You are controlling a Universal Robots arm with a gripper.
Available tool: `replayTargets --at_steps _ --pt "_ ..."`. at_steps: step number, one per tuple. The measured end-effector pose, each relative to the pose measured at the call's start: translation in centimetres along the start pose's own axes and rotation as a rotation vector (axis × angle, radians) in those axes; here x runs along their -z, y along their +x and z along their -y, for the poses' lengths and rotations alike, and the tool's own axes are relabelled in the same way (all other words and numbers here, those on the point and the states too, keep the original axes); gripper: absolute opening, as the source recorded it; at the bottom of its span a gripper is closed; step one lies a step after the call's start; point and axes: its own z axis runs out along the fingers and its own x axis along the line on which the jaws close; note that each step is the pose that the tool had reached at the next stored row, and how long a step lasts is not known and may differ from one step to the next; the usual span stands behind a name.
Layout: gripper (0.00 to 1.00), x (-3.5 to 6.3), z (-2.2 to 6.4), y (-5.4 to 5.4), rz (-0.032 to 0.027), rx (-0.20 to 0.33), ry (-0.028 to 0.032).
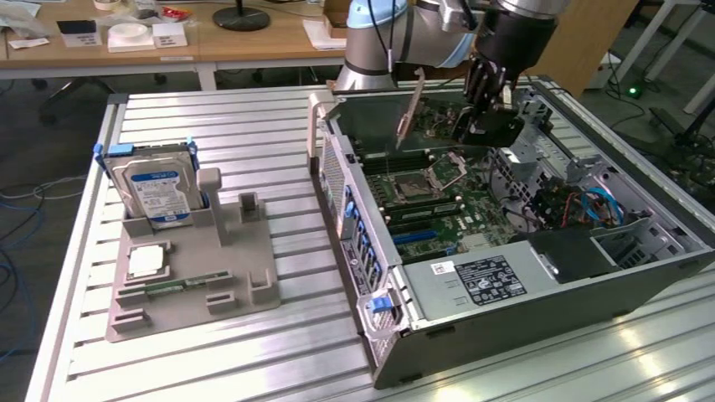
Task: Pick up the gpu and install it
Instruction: 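Insert the gpu into the slot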
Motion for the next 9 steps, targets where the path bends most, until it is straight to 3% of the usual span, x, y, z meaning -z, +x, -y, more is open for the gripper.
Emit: replayTargets --at_steps 9 --pt "0.28 -0.86 0.08 0.04 -0.0040 0.116 -0.0038"
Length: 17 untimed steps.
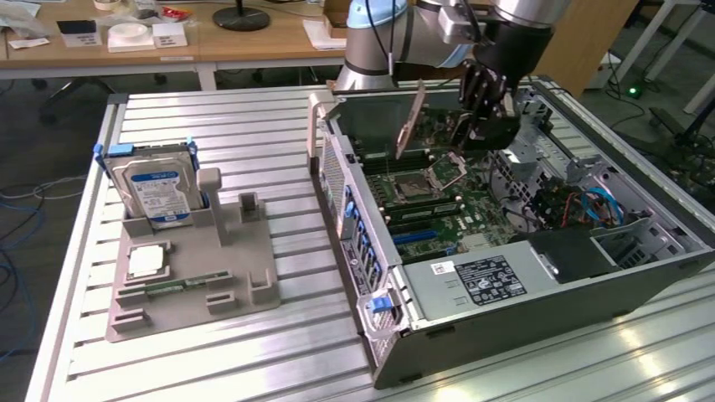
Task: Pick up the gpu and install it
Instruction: 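Insert the gpu into the slot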
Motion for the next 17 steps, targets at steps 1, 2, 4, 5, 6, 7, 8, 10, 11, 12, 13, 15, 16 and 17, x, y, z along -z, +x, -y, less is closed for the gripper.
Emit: replayTargets --at_steps 1,2,4,5,6,7,8,10,11,12,13,15,16,17 --pt "0.28 -0.08 0.01 0.00 -0.0008 0.019 -0.0006" --pt "0.28 -0.11 0.01 -0.01 -0.0012 0.031 -0.0002" --pt "0.28 -0.17 0.01 -0.03 0.0000 0.043 0.0109" --pt "0.28 -0.20 -0.05 -0.02 0.0021 0.044 0.0246" --pt "0.28 -0.24 -0.07 -0.02 0.0023 0.044 0.0349" --pt "0.28 -0.28 -0.08 -0.05 -0.0011 0.044 0.0418" --pt "0.28 -0.36 -0.11 -0.14 -0.0060 0.045 0.0461" --pt "0.28 -0.47 -0.16 -0.32 -0.0222 0.048 0.0502" --pt "0.28 -0.54 -0.18 -0.41 -0.0311 0.049 0.0522" --pt "0.28 -0.66 -0.19 -0.47 -0.0362 0.050 0.0533" --pt "0.28 -0.80 -0.21 -0.46 -0.0364 0.050 0.0540" --pt "0.28 -0.96 -0.40 -0.43 -0.0348 0.052 0.0569" --pt "0.28 -1.02 -0.40 -0.43 -0.0339 0.058 0.0588" --pt "0.28 -1.07 -0.40 -0.42 -0.0335 0.065 0.0604"
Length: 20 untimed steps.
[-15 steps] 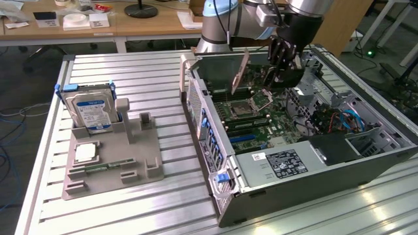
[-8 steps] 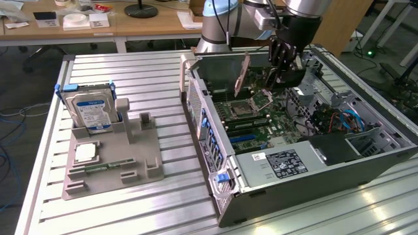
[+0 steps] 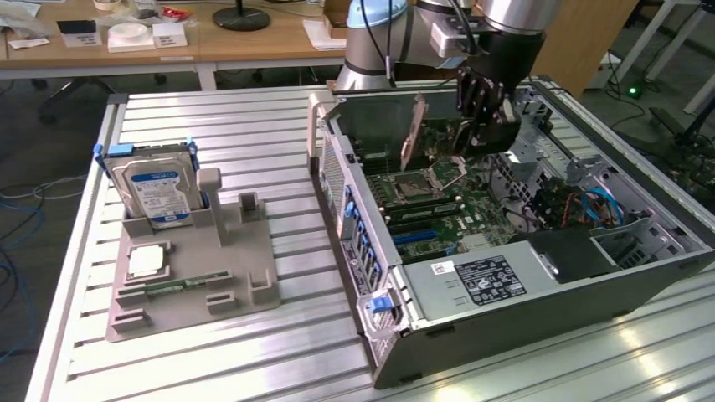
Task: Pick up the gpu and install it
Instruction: 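Insert the gpu into the slot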
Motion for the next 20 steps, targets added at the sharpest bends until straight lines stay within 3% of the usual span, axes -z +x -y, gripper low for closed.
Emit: replayTargets --at_steps 3,7,14,20 --pt "0.28 -0.15 -0.09 0.0 0.0031 0.015 0.0055" --pt "0.28 -0.46 -0.69 0.1 0.0173 0.021 0.0072" --pt "0.28 -0.99 -1.05 0.5 0.0202 0.037 0.0067" --pt "0.28 -1.61 -2.38 0.9 0.0211 0.037 0.0067"
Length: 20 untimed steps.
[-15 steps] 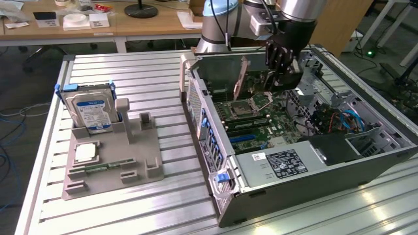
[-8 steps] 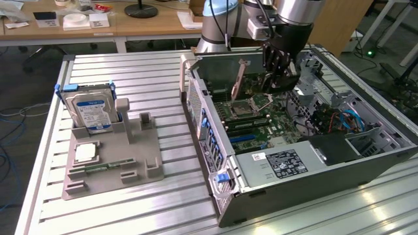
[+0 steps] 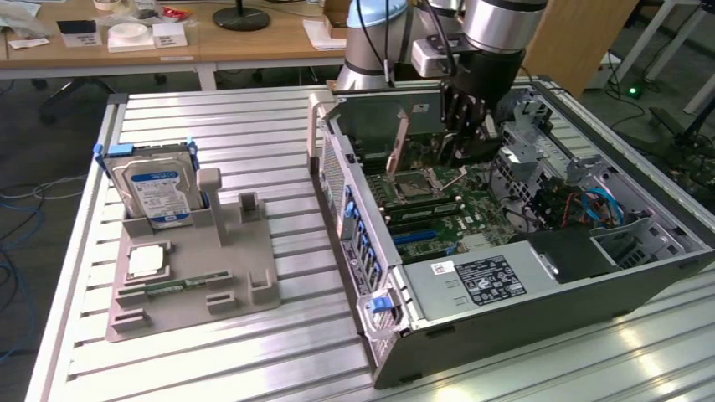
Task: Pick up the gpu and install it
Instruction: 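Insert the gpu into the slot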
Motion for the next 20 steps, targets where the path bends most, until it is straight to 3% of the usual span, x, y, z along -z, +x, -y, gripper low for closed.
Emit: replayTargets --at_steps 6,11,20 --pt "0.28 -0.39 -0.33 1.4 -0.0002 0.000 0.0000" --pt "0.28 -1.16 -1.20 1.6 0.0001 0.000 0.0000" --pt "0.28 -2.68 -1.61 2.0 0.0002 0.008 0.0002"
